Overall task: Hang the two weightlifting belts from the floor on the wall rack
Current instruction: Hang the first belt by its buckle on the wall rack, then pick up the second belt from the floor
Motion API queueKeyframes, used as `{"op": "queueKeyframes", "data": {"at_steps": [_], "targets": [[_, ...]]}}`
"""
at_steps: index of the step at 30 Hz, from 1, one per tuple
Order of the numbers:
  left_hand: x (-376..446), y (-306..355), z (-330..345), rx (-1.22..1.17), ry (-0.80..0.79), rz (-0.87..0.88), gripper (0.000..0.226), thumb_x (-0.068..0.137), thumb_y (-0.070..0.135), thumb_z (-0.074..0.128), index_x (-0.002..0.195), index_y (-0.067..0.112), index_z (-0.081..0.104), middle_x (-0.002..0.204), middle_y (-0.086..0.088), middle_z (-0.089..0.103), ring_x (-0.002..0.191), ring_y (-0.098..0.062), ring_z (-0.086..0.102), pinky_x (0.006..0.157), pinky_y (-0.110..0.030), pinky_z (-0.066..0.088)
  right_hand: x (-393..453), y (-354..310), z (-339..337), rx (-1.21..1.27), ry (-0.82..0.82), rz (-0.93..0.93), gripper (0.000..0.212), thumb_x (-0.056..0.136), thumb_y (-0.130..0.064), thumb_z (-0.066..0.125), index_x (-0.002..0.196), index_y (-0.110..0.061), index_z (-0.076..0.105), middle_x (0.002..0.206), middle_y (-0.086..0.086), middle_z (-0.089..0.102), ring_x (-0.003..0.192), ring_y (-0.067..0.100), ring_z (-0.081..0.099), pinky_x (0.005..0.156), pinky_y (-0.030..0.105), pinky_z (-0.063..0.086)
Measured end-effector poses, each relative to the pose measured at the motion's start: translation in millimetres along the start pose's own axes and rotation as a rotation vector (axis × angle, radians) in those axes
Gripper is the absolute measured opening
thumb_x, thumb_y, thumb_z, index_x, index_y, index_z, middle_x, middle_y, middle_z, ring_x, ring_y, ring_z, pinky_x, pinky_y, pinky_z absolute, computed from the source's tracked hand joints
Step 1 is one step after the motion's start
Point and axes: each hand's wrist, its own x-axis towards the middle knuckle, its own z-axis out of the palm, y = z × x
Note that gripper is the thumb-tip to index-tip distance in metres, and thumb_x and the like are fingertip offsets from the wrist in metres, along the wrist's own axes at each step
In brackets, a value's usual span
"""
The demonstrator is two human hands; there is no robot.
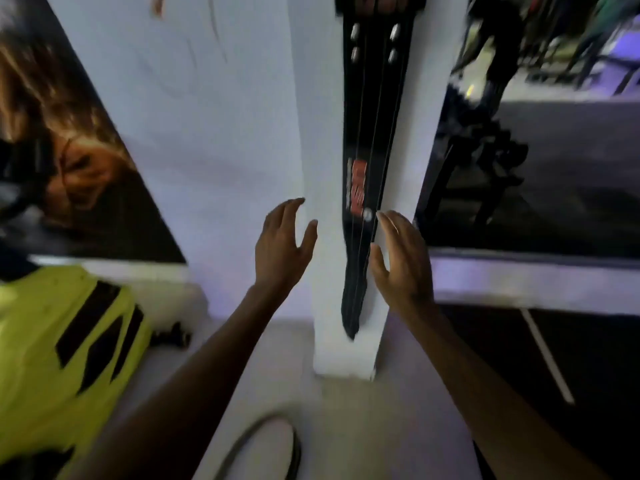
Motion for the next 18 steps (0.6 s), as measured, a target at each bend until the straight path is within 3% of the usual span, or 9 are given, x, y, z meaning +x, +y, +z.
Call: {"op": "queueKeyframes", "data": {"at_steps": [8,14,18], "targets": [[-241.0,-119.9,1.9,0.119,-0.329,-0.36,0.045,0.098,0.037,0.046,0.131,0.009,0.058,0.129,-0.013,0.066,0.118,-0.035,0.062,0.097,-0.046,0.052,-229.2,-54.5,63.9,0.071,-0.475,0.124,0.043,0.094,-0.015,0.055,0.135,-0.004,0.053,0.138,0.017,0.056,0.13,0.032,0.051,0.107,0.045,0.043],[-393.6,-218.1,-25.7,0.143,-0.457,-0.729,0.034,0.098,0.024,0.056,0.131,0.014,0.059,0.132,-0.009,0.063,0.116,-0.033,0.063,0.095,-0.041,0.05,-369.3,-117.0,135.1,0.11,-0.85,0.139,0.042,0.093,-0.015,0.053,0.132,0.001,0.054,0.13,0.021,0.059,0.122,0.037,0.055,0.102,0.048,0.047],[-494.3,-303.4,-21.3,0.117,-0.51,-0.943,0.032,0.097,0.019,0.057,0.13,0.015,0.059,0.128,-0.006,0.064,0.115,-0.028,0.063,0.097,-0.039,0.05,-471.0,-145.4,218.5,0.107,-1.068,0.09,0.043,0.089,-0.014,0.057,0.13,0.0,0.055,0.125,0.023,0.062,0.119,0.039,0.057,0.101,0.048,0.049]]}}
